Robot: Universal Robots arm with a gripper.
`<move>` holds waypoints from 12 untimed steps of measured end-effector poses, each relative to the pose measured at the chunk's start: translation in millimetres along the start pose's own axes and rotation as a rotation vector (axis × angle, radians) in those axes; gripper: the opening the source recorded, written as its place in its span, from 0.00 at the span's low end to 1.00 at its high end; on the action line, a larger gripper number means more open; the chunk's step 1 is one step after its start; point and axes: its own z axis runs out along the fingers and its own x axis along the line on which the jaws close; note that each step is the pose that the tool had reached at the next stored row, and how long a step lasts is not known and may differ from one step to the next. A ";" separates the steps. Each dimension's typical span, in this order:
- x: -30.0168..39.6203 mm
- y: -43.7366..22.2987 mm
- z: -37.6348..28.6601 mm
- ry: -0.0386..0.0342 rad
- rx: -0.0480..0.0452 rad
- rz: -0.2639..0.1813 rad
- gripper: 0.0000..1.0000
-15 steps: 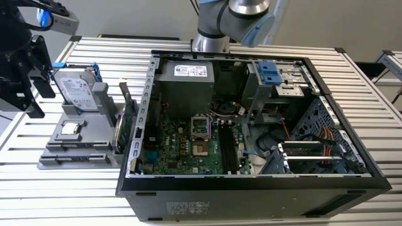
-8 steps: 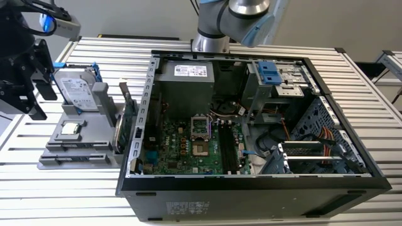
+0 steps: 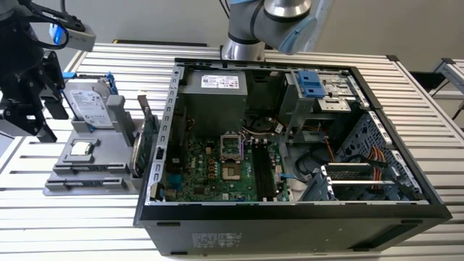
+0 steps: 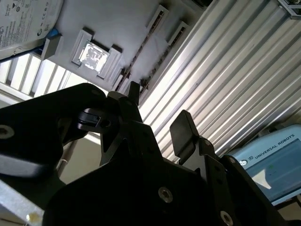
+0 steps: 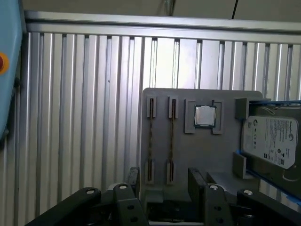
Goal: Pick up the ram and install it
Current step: 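Pick up the ram and move it above insertion slot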
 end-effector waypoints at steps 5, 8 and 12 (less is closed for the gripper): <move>0.0 0.0 0.7 -0.0002 0.0003 0.000 1.00; 0.0 -0.1 3.1 0.0000 0.0000 0.000 1.00; -0.1 -0.2 8.1 -0.0001 0.0002 0.000 1.00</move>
